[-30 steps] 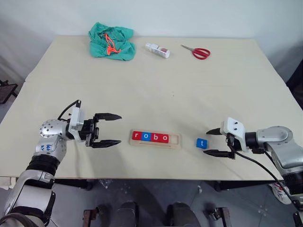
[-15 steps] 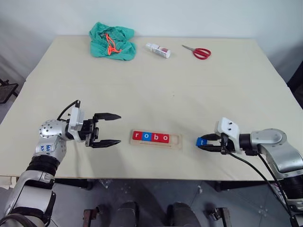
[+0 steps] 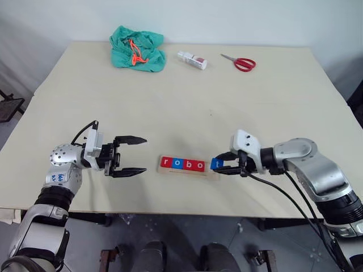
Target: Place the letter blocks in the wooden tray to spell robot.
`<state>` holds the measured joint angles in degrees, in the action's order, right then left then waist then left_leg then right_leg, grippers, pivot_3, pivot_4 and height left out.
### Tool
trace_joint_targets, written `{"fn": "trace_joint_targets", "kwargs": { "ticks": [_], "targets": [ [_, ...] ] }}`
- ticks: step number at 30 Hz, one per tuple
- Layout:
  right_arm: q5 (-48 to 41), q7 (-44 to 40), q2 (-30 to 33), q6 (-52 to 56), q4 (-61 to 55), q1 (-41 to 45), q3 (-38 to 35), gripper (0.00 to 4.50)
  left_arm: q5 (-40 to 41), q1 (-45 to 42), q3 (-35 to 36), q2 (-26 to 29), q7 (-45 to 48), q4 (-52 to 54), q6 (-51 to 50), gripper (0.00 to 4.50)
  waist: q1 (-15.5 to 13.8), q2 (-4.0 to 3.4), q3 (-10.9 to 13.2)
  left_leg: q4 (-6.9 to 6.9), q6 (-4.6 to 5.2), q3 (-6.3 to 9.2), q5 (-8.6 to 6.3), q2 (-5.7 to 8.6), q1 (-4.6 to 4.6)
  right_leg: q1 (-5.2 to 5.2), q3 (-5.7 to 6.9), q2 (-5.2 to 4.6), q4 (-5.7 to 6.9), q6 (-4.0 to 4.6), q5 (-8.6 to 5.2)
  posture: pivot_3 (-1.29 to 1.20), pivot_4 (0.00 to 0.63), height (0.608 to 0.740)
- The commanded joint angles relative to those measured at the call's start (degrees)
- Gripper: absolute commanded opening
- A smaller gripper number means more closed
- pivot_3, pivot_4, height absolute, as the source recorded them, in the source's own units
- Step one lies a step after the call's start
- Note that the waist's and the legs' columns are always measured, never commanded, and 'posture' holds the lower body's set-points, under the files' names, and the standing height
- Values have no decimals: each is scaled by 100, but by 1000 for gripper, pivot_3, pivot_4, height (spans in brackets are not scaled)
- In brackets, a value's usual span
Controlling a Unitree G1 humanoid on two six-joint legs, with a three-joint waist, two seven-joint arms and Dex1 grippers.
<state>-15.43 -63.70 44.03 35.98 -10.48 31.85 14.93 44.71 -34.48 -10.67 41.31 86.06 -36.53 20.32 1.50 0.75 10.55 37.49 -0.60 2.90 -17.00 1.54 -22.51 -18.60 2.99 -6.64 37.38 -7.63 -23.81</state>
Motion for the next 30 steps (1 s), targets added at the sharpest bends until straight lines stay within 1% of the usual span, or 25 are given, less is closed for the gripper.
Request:
{"fn": "trace_joint_targets", "kwargs": {
  "ticks": [1,7,17,19,20,24,26,30],
  "targets": [
    [129,2,-128,-196,179,201,55,1469,-4,86,197,6,644,208,36,4500,17,0,0,0,0,0,0,-1,0,0,1,1,0,0,0,0,150,740],
    [311,-61,-327,-417,609,428,154,1469,-22,176,277,-12,644,312,2,4500,13,0,0,-2,0,-1,0,-2,2,-2,0,1,3,0,0,0,150,740],
    [408,-205,-407,-528,640,403,212,1469,11,201,273,84,644,319,-26,4500,9,0,0,-1,0,0,0,1,1,-2,0,0,3,0,0,0,150,740],
    [411,-245,-396,-541,621,387,220,2199,4,171,261,135,644,251,-12,4500,10,0,0,-1,0,0,0,0,1,-2,0,0,2,0,0,0,150,740],
    [416,-274,-383,-555,609,375,232,2440,2,161,257,147,644,237,-14,4500,12,0,0,-1,0,0,0,0,2,-2,0,0,3,0,0,0,150,740],
    [415,-256,-407,-541,558,348,201,3800,-10,129,267,132,644,228,-13,4500,12,0,0,-3,0,0,0,-1,2,-3,1,1,3,0,0,0,150,740],
    [405,-217,-428,-520,526,345,172,4413,-23,118,265,109,644,223,-10,4500,10,0,0,-2,0,0,0,-1,2,-3,0,1,2,0,0,0,150,740],
    [302,-198,-318,-405,341,317,11,4463,-36,120,277,66,644,228,-3,4500,10,0,0,-2,0,0,0,-1,2,-3,0,1,2,0,0,0,150,740]
  ]
}}
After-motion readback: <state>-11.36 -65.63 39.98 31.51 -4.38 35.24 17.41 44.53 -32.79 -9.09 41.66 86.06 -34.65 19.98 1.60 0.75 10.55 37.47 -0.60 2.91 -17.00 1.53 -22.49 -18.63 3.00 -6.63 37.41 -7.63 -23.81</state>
